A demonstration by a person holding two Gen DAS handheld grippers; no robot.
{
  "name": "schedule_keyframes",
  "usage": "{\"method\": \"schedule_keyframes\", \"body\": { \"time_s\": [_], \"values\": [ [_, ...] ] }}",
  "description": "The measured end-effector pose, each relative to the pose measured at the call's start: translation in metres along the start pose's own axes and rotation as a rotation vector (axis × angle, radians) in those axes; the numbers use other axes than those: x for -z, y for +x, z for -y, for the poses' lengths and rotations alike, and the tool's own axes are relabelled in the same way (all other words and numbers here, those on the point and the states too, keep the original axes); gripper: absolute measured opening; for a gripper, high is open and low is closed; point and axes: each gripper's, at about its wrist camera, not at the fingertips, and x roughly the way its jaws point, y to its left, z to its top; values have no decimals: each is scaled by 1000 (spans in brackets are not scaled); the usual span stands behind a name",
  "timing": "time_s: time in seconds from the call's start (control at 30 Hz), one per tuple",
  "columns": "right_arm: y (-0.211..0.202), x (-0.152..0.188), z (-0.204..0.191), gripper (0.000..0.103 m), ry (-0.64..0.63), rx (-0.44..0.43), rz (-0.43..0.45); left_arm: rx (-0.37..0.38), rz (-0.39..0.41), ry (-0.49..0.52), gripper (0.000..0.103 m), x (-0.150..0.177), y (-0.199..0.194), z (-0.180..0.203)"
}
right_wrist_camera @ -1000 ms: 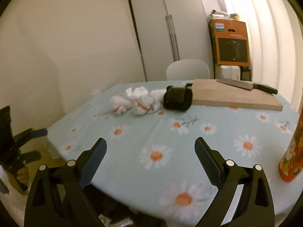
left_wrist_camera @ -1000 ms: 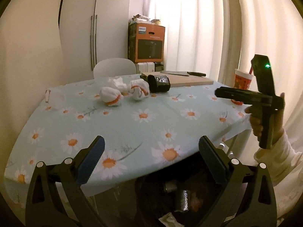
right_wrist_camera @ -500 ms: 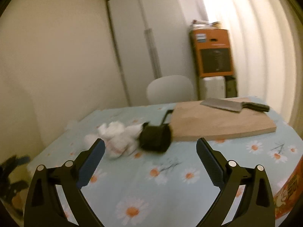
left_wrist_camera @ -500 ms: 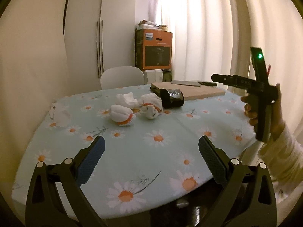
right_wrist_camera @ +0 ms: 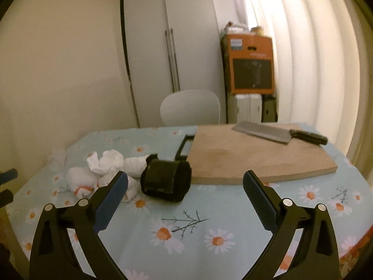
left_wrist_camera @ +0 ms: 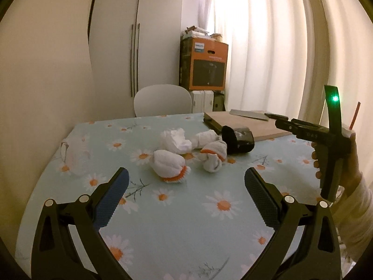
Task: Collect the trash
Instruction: 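Grasp the black fabric pouch with the right tool while the left grasps a white knit ball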
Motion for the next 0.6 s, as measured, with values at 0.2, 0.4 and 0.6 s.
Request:
{"method": "schedule_keyframes", "body": {
  "time_s": [0.2, 0.4, 0.6],
  "values": [
    [22, -5, -7, 95, -33, -14, -36, -18, -12, 39, 97, -9, 24, -6],
    [49, -8, -23, 95, -66, -42, -115, -14, -18, -96, 97, -15, 48, -29],
    [80, -8, -25, 94, 9, -36, -206, -53, -47, -32, 97, -15, 67, -33]
  ]
}}
